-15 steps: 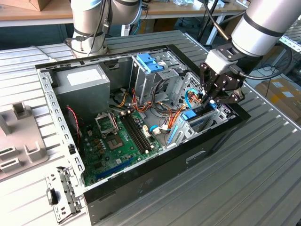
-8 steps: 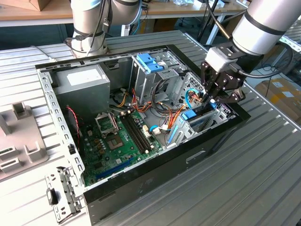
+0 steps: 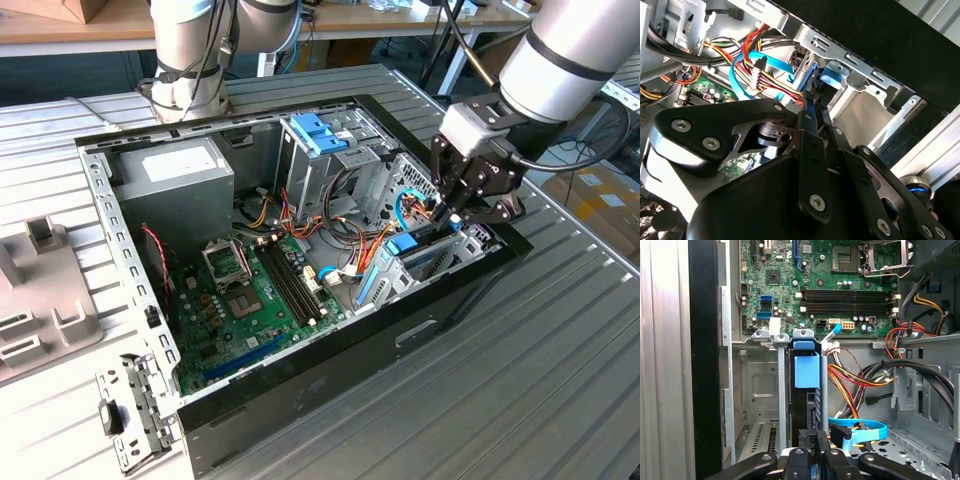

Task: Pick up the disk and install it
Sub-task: 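Insert the first disk wire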

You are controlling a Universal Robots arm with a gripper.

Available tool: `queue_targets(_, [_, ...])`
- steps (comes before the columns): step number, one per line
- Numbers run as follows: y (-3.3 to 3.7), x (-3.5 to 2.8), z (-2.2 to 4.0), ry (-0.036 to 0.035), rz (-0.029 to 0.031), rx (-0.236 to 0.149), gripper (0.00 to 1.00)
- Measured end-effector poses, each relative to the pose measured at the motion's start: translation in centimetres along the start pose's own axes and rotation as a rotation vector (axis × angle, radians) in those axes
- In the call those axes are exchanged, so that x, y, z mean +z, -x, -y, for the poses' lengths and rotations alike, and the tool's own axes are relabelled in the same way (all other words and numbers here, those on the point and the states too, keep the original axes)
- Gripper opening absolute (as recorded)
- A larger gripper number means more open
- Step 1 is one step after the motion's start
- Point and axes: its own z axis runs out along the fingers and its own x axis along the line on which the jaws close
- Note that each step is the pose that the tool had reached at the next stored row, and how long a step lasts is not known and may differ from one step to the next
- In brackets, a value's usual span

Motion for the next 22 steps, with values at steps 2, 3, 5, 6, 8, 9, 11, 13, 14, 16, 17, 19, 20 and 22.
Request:
queue_targets(2, [0.03, 0.01, -0.03, 0.0001, 0.0012, 0.000, 0.17])
queue_targets(3, [0.07, 0.02, -0.03, 0.0000, 0.0019, 0.000, 0.17])
queue_targets(5, [0.12, 0.02, -0.04, 0.0001, 0.0038, 0.000, 0.17])
queue_targets(6, [0.20, 0.04, -0.04, 0.0002, 0.0057, 0.000, 0.17])
queue_targets(8, [0.20, 0.07, -0.04, 0.0003, 0.0073, -0.001, 0.17])
queue_targets(9, [0.19, 0.09, -0.04, 0.0003, 0.0076, -0.001, 0.17])
queue_targets(11, [0.15, 0.17, -0.04, 0.0003, 0.0082, -0.001, 0.17])
queue_targets(13, [0.14, 0.38, -0.04, 0.0003, 0.0092, -0.001, 0.17])
queue_targets(14, [0.13, 0.39, -0.04, 0.0003, 0.0089, -0.001, 0.17])
queue_targets(16, [0.13, 0.42, -0.04, 0.0003, 0.0085, -0.001, 0.17])
queue_targets(17, [0.13, 0.43, -0.05, 0.0003, 0.0084, -0.001, 0.17])
queue_targets(19, [0.13, 0.45, -0.04, 0.0003, 0.0086, -0.001, 0.17])
queue_targets(20, [0.12, 0.45, -0.04, 0.0003, 0.0086, -0.001, 0.17])
queue_targets(22, [0.12, 0.46, -0.05, 0.0003, 0.0087, -0.001, 0.17])
